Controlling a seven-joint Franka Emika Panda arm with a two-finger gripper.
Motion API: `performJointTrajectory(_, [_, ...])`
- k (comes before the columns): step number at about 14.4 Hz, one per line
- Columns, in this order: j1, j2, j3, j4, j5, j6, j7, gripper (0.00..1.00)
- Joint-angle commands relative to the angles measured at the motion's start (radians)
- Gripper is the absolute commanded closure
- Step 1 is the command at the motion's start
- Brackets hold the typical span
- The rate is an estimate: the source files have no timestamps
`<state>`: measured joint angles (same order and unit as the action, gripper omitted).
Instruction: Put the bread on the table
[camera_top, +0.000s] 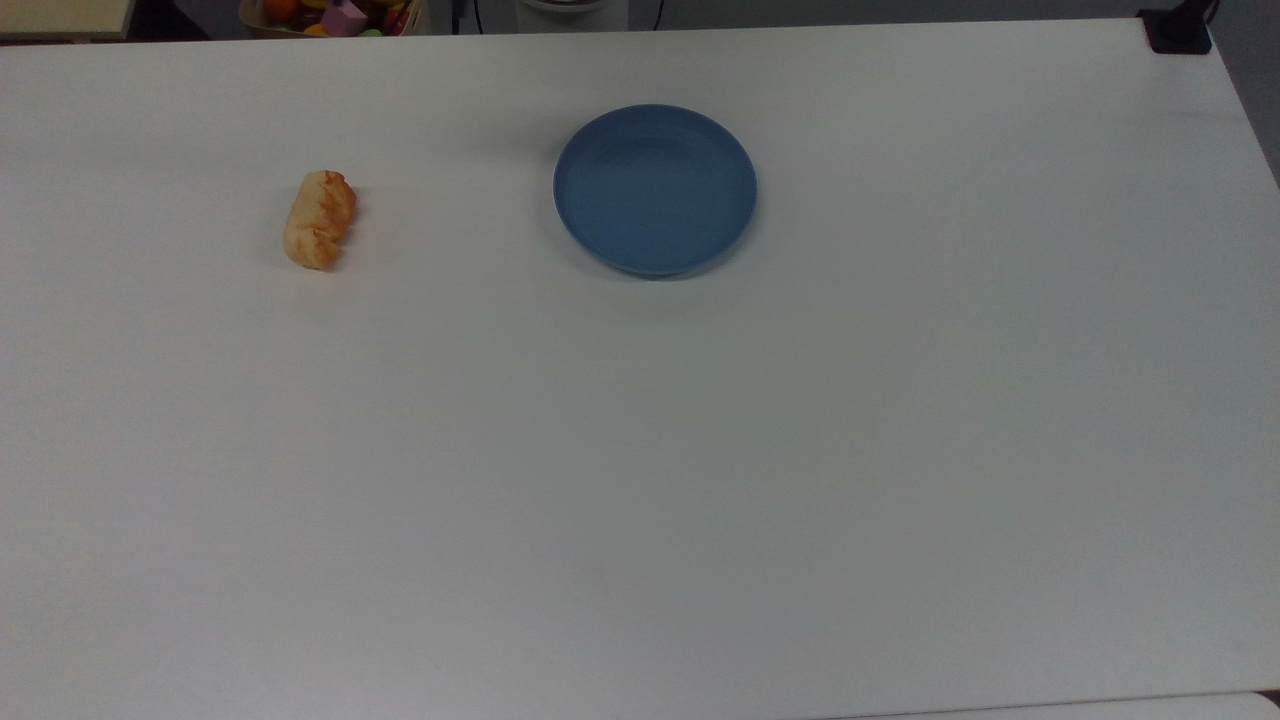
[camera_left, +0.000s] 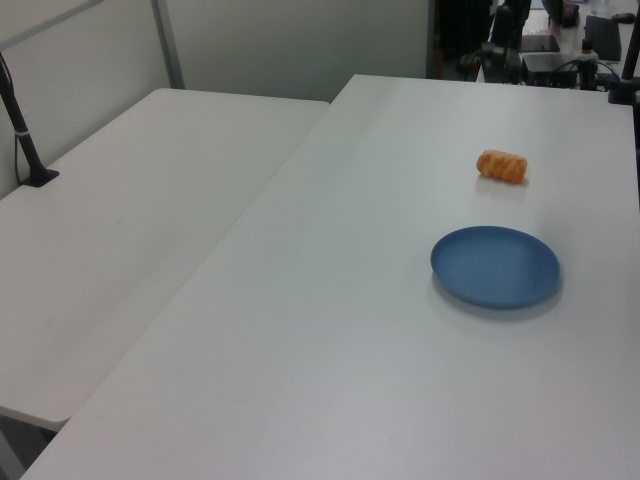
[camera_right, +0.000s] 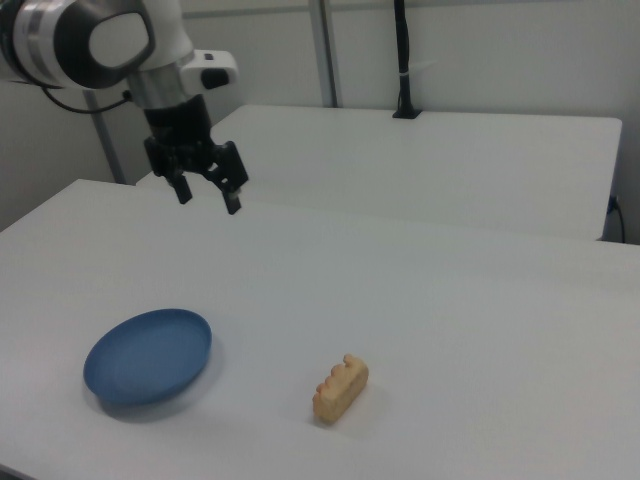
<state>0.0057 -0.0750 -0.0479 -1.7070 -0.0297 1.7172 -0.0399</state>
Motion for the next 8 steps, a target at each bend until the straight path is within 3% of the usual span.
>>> performJointTrajectory(1, [0.083, 0.006, -0.013, 0.018, -0.010, -0.059, 0.026, 0.00])
performJointTrajectory(8, [0.105, 0.004, -0.006, 0.020, -0.006, -0.110, 0.026, 0.00])
